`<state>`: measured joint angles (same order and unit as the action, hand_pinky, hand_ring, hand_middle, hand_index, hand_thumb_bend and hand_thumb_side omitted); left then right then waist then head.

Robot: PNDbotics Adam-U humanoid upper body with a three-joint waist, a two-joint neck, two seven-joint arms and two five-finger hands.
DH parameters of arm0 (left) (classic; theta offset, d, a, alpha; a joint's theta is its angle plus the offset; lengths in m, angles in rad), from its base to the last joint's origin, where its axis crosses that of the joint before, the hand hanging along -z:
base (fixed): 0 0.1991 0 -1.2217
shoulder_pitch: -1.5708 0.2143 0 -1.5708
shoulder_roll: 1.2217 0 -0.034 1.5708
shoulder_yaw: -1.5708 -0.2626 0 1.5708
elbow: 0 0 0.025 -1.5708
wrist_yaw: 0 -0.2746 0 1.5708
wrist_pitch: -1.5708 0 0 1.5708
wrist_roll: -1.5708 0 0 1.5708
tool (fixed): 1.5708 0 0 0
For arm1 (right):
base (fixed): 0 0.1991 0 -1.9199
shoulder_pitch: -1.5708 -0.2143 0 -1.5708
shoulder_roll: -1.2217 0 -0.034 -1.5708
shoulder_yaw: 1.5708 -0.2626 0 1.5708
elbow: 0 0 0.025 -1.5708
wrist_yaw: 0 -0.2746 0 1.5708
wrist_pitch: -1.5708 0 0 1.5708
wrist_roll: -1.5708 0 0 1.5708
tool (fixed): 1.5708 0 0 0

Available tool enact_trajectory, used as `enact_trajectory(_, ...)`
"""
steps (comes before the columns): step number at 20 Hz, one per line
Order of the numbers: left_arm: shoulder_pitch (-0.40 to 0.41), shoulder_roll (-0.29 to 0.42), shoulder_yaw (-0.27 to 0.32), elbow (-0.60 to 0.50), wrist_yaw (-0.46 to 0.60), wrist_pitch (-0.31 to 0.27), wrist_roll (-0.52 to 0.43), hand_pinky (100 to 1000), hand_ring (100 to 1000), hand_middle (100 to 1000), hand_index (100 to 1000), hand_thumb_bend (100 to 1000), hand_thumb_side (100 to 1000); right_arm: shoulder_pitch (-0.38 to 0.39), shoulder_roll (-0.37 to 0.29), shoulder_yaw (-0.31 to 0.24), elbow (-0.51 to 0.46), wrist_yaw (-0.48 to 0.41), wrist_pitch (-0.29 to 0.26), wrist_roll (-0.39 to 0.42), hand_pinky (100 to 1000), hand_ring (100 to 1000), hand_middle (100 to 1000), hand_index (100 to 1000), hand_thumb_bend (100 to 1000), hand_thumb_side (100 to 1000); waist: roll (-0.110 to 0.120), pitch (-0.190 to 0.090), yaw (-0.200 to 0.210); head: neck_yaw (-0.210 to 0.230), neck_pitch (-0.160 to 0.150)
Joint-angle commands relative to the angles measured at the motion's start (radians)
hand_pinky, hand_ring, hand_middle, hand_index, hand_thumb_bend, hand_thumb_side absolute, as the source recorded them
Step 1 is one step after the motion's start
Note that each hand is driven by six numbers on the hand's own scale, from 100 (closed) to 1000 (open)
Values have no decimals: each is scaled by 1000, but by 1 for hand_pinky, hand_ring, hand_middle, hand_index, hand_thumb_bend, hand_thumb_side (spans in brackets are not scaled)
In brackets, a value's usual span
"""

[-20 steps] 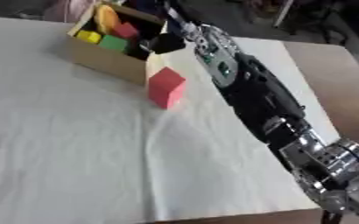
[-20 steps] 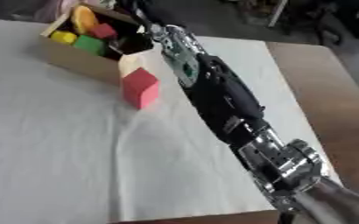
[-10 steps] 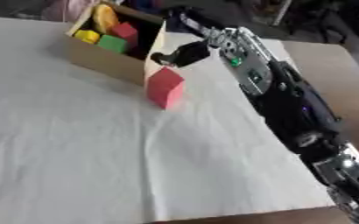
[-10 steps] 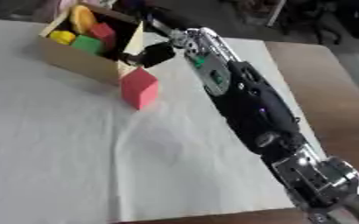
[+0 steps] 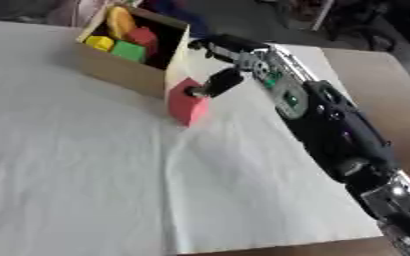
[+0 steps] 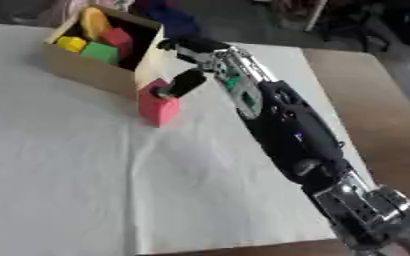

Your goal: Pick up objects on the table and place them in the box.

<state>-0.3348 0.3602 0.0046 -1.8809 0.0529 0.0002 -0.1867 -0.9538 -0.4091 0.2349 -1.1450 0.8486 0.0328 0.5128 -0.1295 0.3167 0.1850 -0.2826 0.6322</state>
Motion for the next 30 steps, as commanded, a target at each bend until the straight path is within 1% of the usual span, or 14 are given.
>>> enact_trajectory(1, -6, 8, 10, -21, -5, 3, 1, 815, 603, 637, 819, 497, 500, -15, -8, -4, 24, 37, -12, 22, 862, 875, 931, 991, 469, 520, 0, -8, -1, 3, -9)
enact_trajectory(5, -5, 6, 10, -21, -5, 4, -1, 817, 603, 637, 819, 495, 501, -17, -2, -1, 41, 54, -30, 61, 847, 863, 916, 981, 467, 521, 0, -9, 0, 4, -11)
enact_trajectory(8, -6, 7, 11, -22, -6, 4, -1, 817, 603, 637, 820, 493, 501, -16, 0, -6, 35, 41, -40, 80, 841, 846, 898, 971, 452, 527, 0, -8, 1, 4, -12)
enact_trajectory(12, -6, 8, 12, -23, -5, 4, -1, 820, 604, 639, 821, 481, 505, -14, -9, -25, -17, -49, -30, 68, 841, 827, 881, 957, 423, 543, 0, -7, 0, 6, -12)
enact_trajectory(13, -6, 7, 12, -23, -5, 3, -2, 819, 604, 639, 821, 484, 503, -14, -13, -27, -35, -74, -24, 66, 842, 823, 876, 955, 409, 582, 0, -7, -1, 7, -12)
enact_trajectory(14, -6, 7, 12, -23, -5, 3, -3, 819, 604, 639, 821, 482, 505, -14, -18, -29, -51, -97, -18, 64, 842, 822, 876, 954, 416, 547, 0, -7, -1, 7, -12)
enact_trajectory(17, -6, 7, 12, -23, -5, 3, -4, 820, 604, 639, 821, 480, 505, -11, -29, -26, -83, -151, -2, 71, 844, 820, 874, 953, 411, 553, 0, -8, -3, 8, -12)
enact_trajectory(19, -6, 7, 13, -22, -5, 4, -3, 820, 604, 639, 821, 479, 505, -9, -33, -17, -89, -164, 2, 87, 844, 824, 877, 955, 415, 554, 0, -9, -4, 8, -12)
enact_trajectory(21, -5, 7, 13, -22, -6, 4, -3, 821, 605, 639, 821, 477, 506, -7, -35, -2, -87, -159, -2, 110, 843, 831, 884, 962, 423, 553, 0, -10, -4, 8, -13)
enact_trajectory(23, -6, 7, 12, -23, -5, 3, -4, 821, 605, 639, 821, 474, 506, -7, -35, 15, -82, -129, -14, 139, 842, 843, 895, 970, 440, 547, 0, -10, -3, 9, -13)
enact_trajectory(26, -7, 7, 12, -23, -5, 3, -5, 821, 605, 640, 821, 472, 507, -10, -28, 26, -69, -57, -30, 161, 845, 858, 907, 976, 458, 534, 0, -10, -2, 8, -14)
enact_trajectory(30, -7, 6, 12, -24, -4, 3, -5, 821, 605, 640, 821, 470, 507, -15, -14, 26, -39, 33, -46, 157, 839, 863, 909, 975, 474, 518, 1, -10, -1, 8, -16)
